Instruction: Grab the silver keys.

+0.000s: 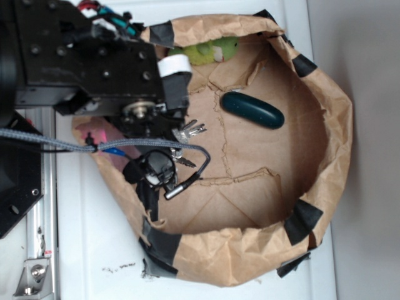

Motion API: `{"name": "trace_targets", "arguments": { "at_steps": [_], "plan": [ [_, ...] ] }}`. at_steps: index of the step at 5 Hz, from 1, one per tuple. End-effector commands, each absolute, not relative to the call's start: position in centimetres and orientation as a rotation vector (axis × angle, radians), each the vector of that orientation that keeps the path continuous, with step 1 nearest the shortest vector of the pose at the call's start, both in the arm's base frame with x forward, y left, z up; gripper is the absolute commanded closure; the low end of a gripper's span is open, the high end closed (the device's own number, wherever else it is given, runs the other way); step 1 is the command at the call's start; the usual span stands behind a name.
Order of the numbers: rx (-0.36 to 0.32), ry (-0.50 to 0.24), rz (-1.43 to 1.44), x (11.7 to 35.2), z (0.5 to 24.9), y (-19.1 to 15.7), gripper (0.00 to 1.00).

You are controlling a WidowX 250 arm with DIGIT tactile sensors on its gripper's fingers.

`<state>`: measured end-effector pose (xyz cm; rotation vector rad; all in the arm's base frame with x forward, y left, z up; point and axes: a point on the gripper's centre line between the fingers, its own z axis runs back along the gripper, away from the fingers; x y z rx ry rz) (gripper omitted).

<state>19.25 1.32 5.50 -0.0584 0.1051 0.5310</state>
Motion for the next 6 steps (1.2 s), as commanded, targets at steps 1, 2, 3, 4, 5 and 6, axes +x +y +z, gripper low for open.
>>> {"name": "trace_targets", "arguments": {
  "at_steps": [1, 2, 3, 4, 5, 6],
  "plan": [
    [-0.190, 0.130, 0.555, 19.1, 9.7, 2.5, 0.00],
    [-0.188, 0.105, 0.612, 20.5, 8.9, 1.7, 0.00],
    [-0.190, 0.088, 0.650, 20.8, 7.5, 0.7, 0.00],
    [-0.218, 0.059, 0.648, 19.7, 6.5, 0.4, 0.00],
    [-0.220, 0.053, 0.637, 19.9, 6.1, -0.5, 0.00],
    [-0.212, 0.038, 0.637, 19.7, 5.4, -1.1, 0.00]
  ]
}}
